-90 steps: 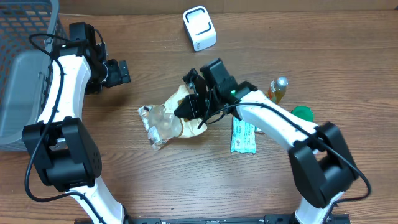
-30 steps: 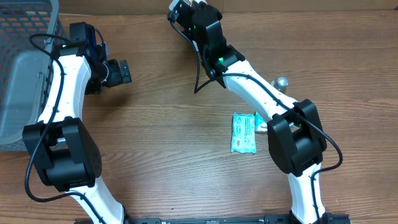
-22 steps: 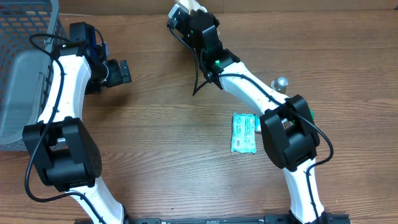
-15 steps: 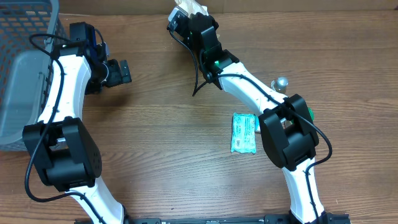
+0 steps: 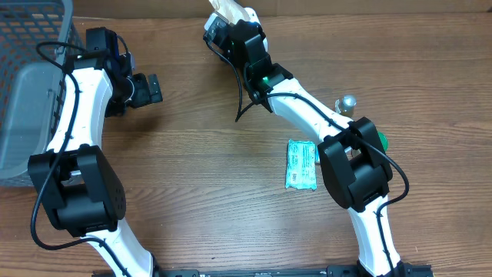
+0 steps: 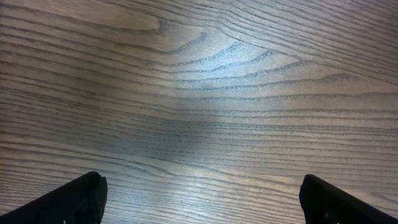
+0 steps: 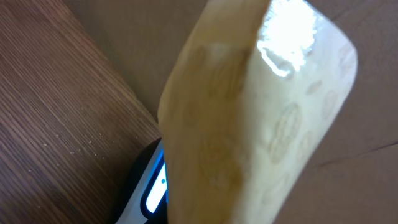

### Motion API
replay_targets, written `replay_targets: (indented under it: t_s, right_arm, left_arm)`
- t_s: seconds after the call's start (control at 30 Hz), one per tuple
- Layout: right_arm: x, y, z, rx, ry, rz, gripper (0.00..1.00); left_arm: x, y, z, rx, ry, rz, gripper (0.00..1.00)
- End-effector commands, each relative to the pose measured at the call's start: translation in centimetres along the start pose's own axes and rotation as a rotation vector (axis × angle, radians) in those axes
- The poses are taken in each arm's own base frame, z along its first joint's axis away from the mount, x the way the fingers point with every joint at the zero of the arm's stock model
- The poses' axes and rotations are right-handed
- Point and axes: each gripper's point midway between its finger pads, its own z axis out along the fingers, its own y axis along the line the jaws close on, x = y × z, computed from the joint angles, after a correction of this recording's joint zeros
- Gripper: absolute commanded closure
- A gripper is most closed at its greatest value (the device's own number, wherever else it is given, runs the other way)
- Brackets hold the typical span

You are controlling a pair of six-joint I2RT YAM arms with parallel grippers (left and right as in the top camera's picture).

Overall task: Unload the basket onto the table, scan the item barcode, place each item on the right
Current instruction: 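Hold the Pantree snack bag in front of the white scanner, then lower the snack bag to the table center and open the right gripper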

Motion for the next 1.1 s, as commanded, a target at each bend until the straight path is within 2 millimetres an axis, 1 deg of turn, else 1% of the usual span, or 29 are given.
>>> replay_targets:
  t_s: [0.0, 0.03, 0.13, 0.23, 0.33, 0.47, 0.53, 0.57, 0.63, 0.73, 0.77, 0.83, 0.87, 0.97, 1.07]
  right_arm:
    - [-1.2, -0.9, -0.4, 0.019, -0.022, 0.065, 0.96]
    - [-1.5, -1.3, -0.6, 0.024, -0.027, 0.084, 0.96]
    - [-3.3, -3.3, -2.1, 0.050, -0.063, 0.153, 0.96]
    - [-5.4, -5.7, -4.3, 0.064, -0.105, 0.225, 0.96]
    - [-6.5, -6.4, -6.3, 0.016, -0.108, 0.307, 0.96]
    - [-6.2, -6.0, -9.0, -0.090, -0.036, 0.493, 0.96]
    - [-5.1, -5.1, -10.3, -0.155, 0.042, 0.641, 0.96]
    - [-4.5, -4.4, -10.9, -0.196, 0.091, 0.720, 0.96]
    - [-3.3, -2.3, -12.1, -0.312, 0.190, 0.852, 0.96]
    - [-1.9, 2.1, -14.6, -0.575, 0.351, 0.981, 0.96]
    - [-1.5, 3.5, -15.8, -0.673, 0.398, 0.996, 0.96]
    - [-0.6, 5.7, -17.9, -0.814, 0.493, 1.026, 0.96]
    - [-0.2, 6.3, -18.7, -0.850, 0.534, 1.034, 0.96]
    - [2.2, 7.6, -20.5, -0.872, 0.661, 1.005, 0.96]
    - [4.2, 7.9, -21.3, -0.847, 0.731, 0.925, 0.96]
  left_arm:
    - [-0.5, -0.4, -0.3, 0.014, -0.013, 0.004, 0.01]
    - [-0.5, -0.4, -0.3, 0.014, -0.013, 0.004, 0.00]
    - [-0.5, -0.4, -0.3, 0.014, -0.013, 0.004, 0.00]
    - [-0.5, -0.4, -0.3, 0.014, -0.013, 0.004, 0.00]
    - [-0.5, -0.4, -0.3, 0.014, -0.013, 0.004, 0.00]
    - [-0.5, -0.4, -0.3, 0.014, -0.013, 0.004, 0.01]
    - [-0.5, -0.4, -0.3, 0.014, -0.013, 0.004, 0.00]
    - [-0.5, -0.4, -0.3, 0.014, -0.013, 0.005, 0.00]
    - [-0.5, -0.4, -0.3, 0.014, -0.013, 0.004, 0.00]
    - [-0.5, -0.4, -0.3, 0.014, -0.013, 0.005, 0.01]
    - [-0.5, -0.4, -0.3, 0.014, -0.013, 0.004, 0.00]
    - [-0.5, -0.4, -0.3, 0.014, -0.013, 0.004, 0.00]
    - [-0.5, -0.4, -0.3, 0.014, -0.013, 0.004, 0.01]
    - [-0.5, -0.4, -0.3, 0.014, -0.013, 0.004, 0.00]
    - [-0.5, -0.4, -0.3, 0.014, -0.013, 0.004, 0.00]
